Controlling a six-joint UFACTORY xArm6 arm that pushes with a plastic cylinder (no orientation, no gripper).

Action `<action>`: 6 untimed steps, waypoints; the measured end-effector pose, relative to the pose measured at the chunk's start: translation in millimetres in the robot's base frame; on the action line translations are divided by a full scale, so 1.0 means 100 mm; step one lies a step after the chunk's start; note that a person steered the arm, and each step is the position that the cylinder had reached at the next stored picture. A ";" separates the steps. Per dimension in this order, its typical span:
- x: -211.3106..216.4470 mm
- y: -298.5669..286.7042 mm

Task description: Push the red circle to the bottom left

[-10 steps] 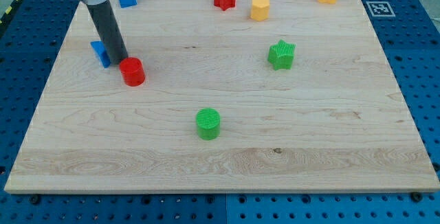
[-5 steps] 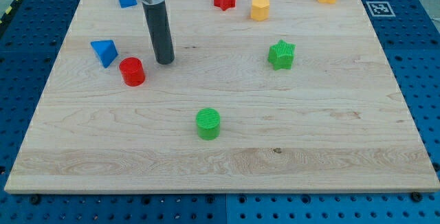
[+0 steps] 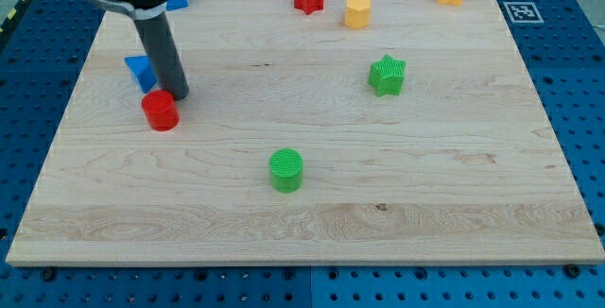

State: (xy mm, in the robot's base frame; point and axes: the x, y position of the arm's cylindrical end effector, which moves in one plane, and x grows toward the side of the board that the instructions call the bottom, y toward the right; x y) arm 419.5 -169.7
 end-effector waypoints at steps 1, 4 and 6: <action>0.24 -0.07; 1.02 -0.25; 1.43 -0.26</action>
